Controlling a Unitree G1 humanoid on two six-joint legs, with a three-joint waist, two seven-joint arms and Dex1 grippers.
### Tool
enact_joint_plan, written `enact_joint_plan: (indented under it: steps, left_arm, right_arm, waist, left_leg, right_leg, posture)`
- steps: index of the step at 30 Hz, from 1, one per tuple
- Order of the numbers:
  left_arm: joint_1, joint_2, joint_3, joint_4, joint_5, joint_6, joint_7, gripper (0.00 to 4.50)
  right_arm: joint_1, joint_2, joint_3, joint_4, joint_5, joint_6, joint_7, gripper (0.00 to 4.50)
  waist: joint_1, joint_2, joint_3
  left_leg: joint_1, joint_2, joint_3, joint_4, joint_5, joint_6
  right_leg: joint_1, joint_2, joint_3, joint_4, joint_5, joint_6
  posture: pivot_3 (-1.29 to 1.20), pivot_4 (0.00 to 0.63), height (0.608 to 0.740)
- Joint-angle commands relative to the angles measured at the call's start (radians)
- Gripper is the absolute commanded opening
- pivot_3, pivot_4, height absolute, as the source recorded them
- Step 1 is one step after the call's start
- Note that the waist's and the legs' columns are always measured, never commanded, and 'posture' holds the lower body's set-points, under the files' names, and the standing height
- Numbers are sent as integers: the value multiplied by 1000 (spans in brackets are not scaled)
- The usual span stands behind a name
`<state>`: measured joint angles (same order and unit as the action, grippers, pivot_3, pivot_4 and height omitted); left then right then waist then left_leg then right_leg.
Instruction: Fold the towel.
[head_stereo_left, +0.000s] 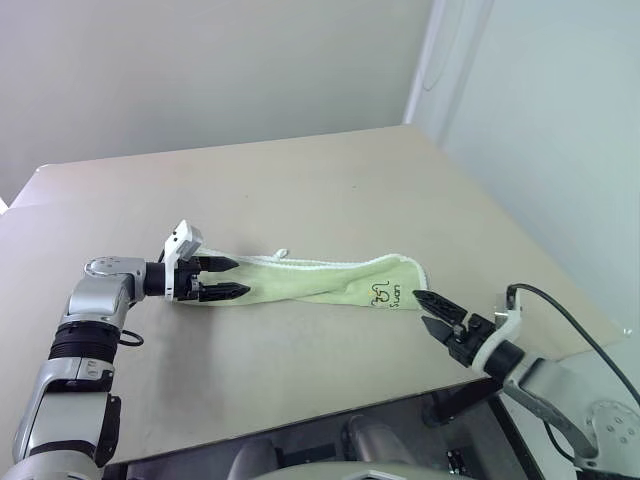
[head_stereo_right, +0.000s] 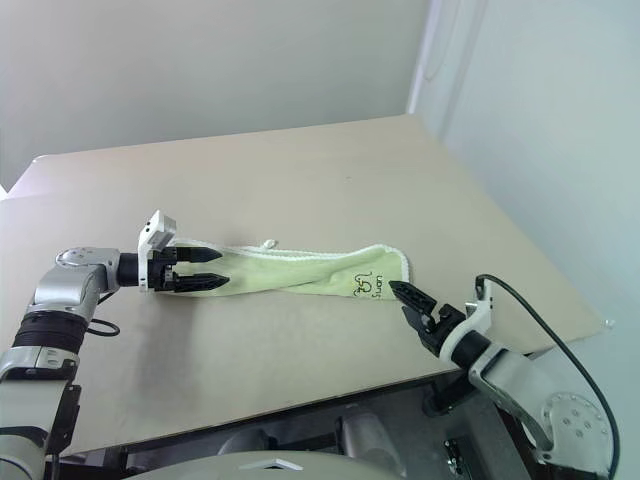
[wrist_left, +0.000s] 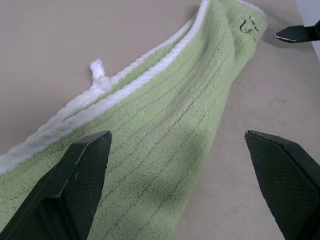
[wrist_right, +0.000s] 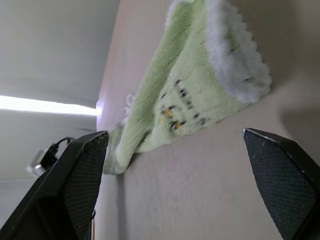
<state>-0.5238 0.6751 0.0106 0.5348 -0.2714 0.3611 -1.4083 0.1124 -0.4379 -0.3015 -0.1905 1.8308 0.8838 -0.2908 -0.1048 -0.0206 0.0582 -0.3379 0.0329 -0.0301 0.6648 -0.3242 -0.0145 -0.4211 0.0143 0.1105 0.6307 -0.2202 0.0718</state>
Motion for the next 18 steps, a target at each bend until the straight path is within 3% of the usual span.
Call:
enact_joint_plan:
  steps: [1, 18]
  left_arm:
    - [-23, 7, 11, -47, -18, -3, 10, 4500]
    - [-19, 7, 11, -56, -20, 2, 15, 4500]
  right_arm:
    - [-85, 22, 39, 69, -34, -25, -44, 4479]
    - [-101, 30, 38, 83, -44, -14, -52, 4479]
  waist:
    - [0, 1, 0]
    - [6, 1, 0]
  left_leg:
    - [0, 0, 0, 0, 0, 0]
    - [-1, 1, -1, -2, 0, 0]
  right_leg:
    - [0, 0, 1, 0, 1, 0]
    - [-2, 3, 2, -1, 0, 0]
  posture:
    - [0, 0, 740]
    - [0, 0, 740]
